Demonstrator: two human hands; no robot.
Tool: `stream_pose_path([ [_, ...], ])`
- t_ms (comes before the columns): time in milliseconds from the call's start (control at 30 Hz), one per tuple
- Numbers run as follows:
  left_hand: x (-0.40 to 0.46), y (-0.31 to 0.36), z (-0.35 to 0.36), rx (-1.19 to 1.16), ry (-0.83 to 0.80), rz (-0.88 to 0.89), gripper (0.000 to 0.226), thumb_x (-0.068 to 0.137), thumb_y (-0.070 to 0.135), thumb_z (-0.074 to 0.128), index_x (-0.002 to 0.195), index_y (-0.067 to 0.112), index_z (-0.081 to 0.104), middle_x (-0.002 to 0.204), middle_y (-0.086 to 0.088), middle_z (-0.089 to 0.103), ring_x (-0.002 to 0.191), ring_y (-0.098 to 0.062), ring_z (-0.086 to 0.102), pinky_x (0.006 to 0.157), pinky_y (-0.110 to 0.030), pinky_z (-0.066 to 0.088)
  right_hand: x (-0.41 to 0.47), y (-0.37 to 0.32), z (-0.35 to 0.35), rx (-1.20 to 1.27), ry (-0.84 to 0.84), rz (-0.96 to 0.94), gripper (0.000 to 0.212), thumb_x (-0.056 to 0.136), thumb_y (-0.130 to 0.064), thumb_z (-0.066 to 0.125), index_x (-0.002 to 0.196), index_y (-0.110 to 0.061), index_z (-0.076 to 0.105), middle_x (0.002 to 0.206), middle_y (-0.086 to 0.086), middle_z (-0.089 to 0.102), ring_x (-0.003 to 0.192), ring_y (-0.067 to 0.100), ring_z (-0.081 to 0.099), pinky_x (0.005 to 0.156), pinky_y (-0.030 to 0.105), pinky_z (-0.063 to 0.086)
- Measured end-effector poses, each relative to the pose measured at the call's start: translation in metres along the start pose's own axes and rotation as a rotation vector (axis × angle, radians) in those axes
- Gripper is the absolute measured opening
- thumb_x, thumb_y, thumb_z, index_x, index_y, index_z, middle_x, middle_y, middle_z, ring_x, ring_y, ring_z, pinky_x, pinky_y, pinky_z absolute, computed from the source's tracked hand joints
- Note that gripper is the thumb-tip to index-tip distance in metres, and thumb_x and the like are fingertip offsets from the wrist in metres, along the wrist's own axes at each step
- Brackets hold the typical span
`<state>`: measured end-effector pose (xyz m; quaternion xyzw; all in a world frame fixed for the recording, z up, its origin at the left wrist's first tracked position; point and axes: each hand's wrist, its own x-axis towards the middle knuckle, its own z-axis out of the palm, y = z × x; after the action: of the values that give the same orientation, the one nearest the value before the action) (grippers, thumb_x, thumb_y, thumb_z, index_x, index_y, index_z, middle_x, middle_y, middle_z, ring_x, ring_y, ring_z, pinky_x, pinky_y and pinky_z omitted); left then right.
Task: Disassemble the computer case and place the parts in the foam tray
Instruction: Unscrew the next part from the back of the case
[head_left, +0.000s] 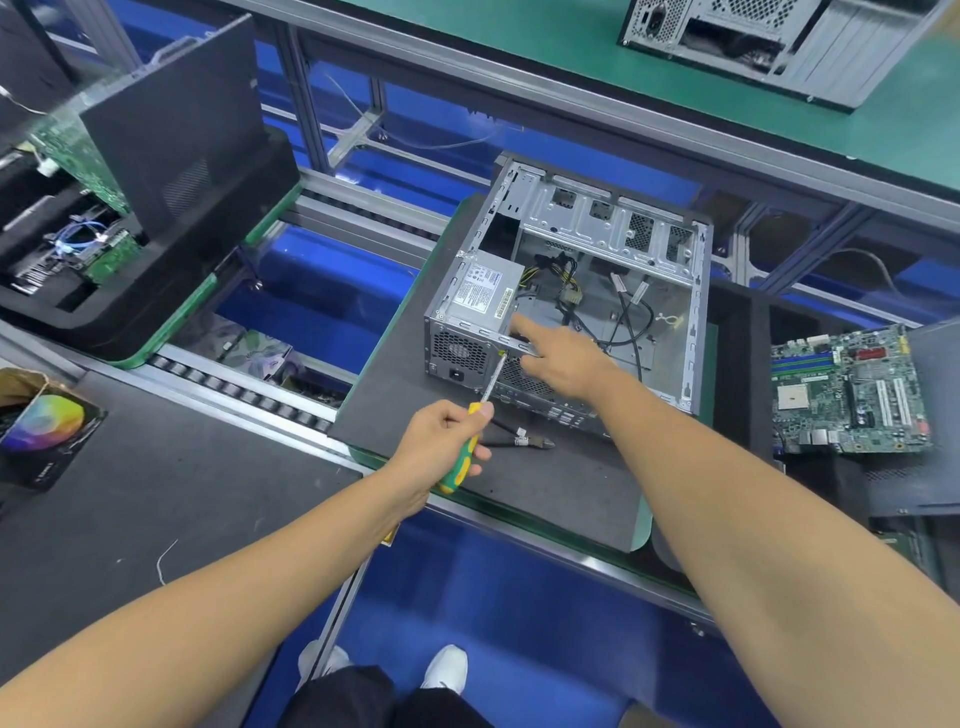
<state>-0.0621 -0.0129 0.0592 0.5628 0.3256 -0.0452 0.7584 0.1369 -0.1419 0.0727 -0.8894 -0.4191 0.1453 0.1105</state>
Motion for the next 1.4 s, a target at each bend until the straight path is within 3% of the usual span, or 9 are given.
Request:
stream_pose_path([
  [167,0.0,0.004,-0.002,0.03,-0.067,-0.099,0.051,0.109,0.048,0.04,0.109,0.008,0.072,0.076,0.001,0.068,0.056,-0.012,0.058,0.052,-0.025,0.049,-0.001,-0.001,0.001,0.004,-0.006,-0.007,0.029,0.093,-0.022,0.045,0.119,-0.03,0.037,0.068,0.001,0.054,0.058,0.019,0.049,0.053,0.032,0.033],
  [400,0.003,-0.001,0.0,0.072,0.011,-0.019,0.051,0.083,0.035,0.086,0.108,0.011,0.049,0.097,-0.009,0.06,0.063,-0.012,0.059,0.049,-0.025,0.049,-0.001,-0.002,0.001,0.009,-0.013,0.003,0.035,0.094,-0.023,0.046,0.126,-0.032,0.037,0.068,0.003,0.055,0.057,0.019,0.049,0.052,0.033,0.037],
  [567,0.003,-0.004,-0.007,0.092,-0.083,0.01,0.038,0.102,0.044,0.058,0.107,0.007,0.067,0.087,-0.004,0.07,0.07,-0.015,0.07,0.066,-0.036,0.06,-0.003,-0.002,-0.002,0.007,-0.014,-0.017,0.028,0.093,-0.021,0.046,0.116,-0.032,0.034,0.065,0.002,0.05,0.057,0.02,0.046,0.052,0.032,0.031],
  [667,0.006,-0.004,-0.007,0.069,-0.096,-0.038,0.044,0.11,0.044,0.04,0.114,0.012,0.07,0.082,0.0,0.07,0.061,-0.012,0.06,0.057,-0.029,0.051,-0.004,-0.003,-0.002,0.018,-0.016,-0.022,0.026,0.094,-0.02,0.046,0.114,-0.032,0.034,0.062,0.002,0.048,0.056,0.02,0.045,0.051,0.032,0.032],
  [767,0.007,-0.004,-0.004,0.054,-0.052,-0.009,0.03,0.104,0.043,0.055,0.118,0.017,0.057,0.097,-0.007,0.063,0.056,-0.01,0.054,0.048,-0.027,0.045,-0.003,-0.003,-0.003,0.01,-0.011,-0.007,0.032,0.093,-0.02,0.046,0.121,-0.032,0.036,0.062,0.002,0.049,0.055,0.02,0.046,0.051,0.033,0.034],
  [900,0.01,-0.008,-0.006,0.144,0.037,0.064,0.044,0.089,0.034,0.08,0.111,0.011,0.05,0.096,-0.01,0.063,0.059,-0.009,0.064,0.049,-0.024,0.05,-0.003,-0.002,-0.002,0.013,-0.017,-0.008,0.029,0.094,-0.021,0.046,0.118,-0.032,0.035,0.062,0.002,0.049,0.054,0.02,0.045,0.051,0.032,0.031],
  [1033,0.01,-0.008,-0.013,0.18,-0.064,0.115,0.031,0.104,0.038,0.057,0.107,0.008,0.057,0.095,-0.009,0.072,0.072,-0.017,0.072,0.064,-0.03,0.054,-0.003,-0.002,-0.002,0.022,-0.024,0.001,0.03,0.093,-0.02,0.047,0.12,-0.031,0.036,0.062,0.002,0.047,0.054,0.019,0.044,0.05,0.031,0.031],
  [1133,0.012,-0.006,-0.012,0.158,-0.106,0.112,0.027,0.11,0.032,0.042,0.113,0.011,0.058,0.09,-0.009,0.072,0.066,-0.019,0.067,0.061,-0.032,0.054,-0.003,-0.003,-0.003,0.022,-0.029,-0.003,0.031,0.094,-0.021,0.047,0.12,-0.032,0.036,0.064,0.003,0.05,0.055,0.02,0.045,0.051,0.032,0.034],
  [1400,0.036,0.012,0.02,0.138,-0.11,0.194,0.027,0.102,0.037,0.061,0.121,0.021,0.05,0.097,-0.013,0.064,0.047,-0.021,0.055,0.04,-0.028,0.046,-0.002,-0.004,-0.004,0.034,-0.025,0.003,0.037,0.094,-0.023,0.049,0.128,-0.033,0.038,0.067,0.006,0.056,0.063,0.027,0.057,0.059,0.04,0.046],
])
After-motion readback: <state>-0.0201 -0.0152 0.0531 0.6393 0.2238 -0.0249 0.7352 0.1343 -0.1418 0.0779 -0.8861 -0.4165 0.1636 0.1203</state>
